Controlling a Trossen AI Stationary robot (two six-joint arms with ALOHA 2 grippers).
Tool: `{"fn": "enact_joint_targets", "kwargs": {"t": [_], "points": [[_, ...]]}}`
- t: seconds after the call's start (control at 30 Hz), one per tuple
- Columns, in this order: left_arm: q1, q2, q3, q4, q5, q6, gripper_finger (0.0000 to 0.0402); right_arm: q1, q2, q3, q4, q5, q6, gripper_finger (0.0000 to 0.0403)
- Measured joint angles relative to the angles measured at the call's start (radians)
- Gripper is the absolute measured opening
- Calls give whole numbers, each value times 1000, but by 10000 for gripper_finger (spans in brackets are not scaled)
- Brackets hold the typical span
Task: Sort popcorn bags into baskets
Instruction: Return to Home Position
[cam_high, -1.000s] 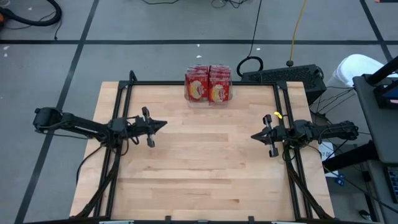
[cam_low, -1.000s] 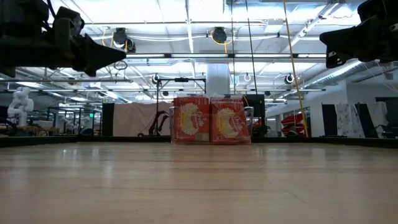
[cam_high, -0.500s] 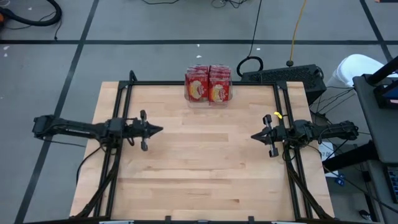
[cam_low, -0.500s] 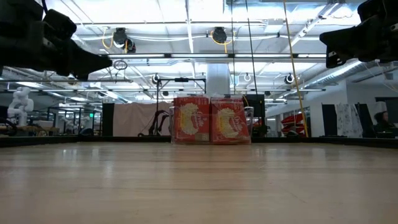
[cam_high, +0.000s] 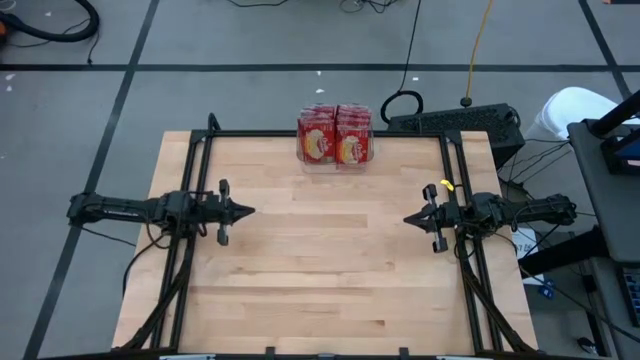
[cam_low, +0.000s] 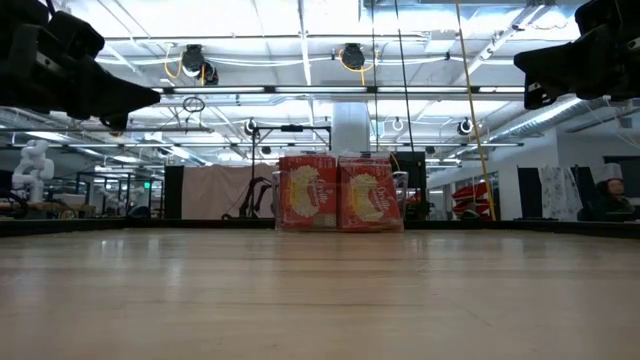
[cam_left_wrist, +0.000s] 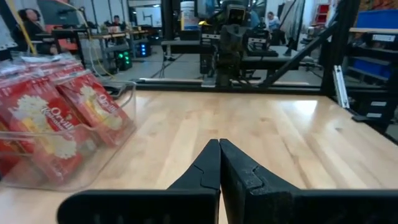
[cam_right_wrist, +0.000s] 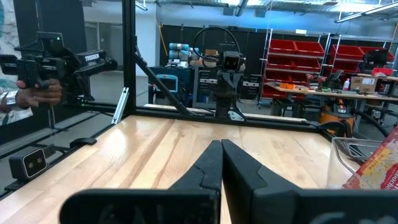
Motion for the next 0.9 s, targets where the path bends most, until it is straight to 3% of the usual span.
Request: {"fn": "enact_joint_targets", "kwargs": {"t": [0.1, 0.33, 0.7, 0.9], "points": [[-21, -50, 0, -55, -45, 9, 1, 0, 0, 0, 0, 0, 0, 0], [-37, -149, 2, -76, -40, 63, 1, 0, 0, 0, 0, 0, 0, 0], [-37, -163, 2, -83, -17, 47, 3, 0, 0, 0, 0, 0, 1, 0], [-37, -158, 2, -81, -22, 91, 32, 0, 0, 0, 0, 0, 0, 0]]}}
